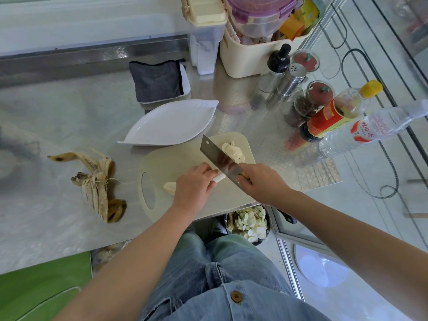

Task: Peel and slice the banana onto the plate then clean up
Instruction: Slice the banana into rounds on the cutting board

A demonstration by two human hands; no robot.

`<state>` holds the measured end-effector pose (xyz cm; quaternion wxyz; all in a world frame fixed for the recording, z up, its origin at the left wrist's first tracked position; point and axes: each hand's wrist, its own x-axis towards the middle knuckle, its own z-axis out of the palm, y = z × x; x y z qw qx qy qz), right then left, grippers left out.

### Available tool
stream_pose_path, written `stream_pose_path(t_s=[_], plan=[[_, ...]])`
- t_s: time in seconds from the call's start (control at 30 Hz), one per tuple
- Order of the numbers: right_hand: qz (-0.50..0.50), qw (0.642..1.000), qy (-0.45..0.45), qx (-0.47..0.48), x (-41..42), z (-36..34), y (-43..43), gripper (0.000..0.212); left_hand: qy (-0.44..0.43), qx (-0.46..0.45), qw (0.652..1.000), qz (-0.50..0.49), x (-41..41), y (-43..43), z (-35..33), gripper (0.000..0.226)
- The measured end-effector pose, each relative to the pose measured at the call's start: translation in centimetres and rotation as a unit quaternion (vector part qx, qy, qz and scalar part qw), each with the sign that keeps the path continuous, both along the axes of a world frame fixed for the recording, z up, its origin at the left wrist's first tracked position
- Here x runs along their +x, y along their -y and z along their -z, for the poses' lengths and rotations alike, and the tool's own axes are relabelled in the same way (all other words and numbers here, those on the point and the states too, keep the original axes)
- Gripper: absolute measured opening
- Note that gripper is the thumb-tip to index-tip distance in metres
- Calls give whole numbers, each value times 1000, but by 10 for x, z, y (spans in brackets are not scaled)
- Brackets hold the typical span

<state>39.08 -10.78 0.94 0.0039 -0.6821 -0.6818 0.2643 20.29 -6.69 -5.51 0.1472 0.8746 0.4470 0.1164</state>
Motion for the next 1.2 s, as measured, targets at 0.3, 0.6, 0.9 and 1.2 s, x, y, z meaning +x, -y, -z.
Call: stream_pose_path(t_s=[0.3,0.6,0.9,1.2], plan=[[1,1000,18,-21,-13,14,-2,9,-2,-12,1000,-4,0,0,2,28],[26,1000,-9,-3,-15,21,-4,13,23,-14,1000,-2,-6,2,2,35],[1,1000,2,22,-4,2,-4,20,-5,5,1000,-14,-10,3,0,30],[14,1000,3,-14,-11,7,-1,15,-3,2,1000,-13,-10,3,-1,31]])
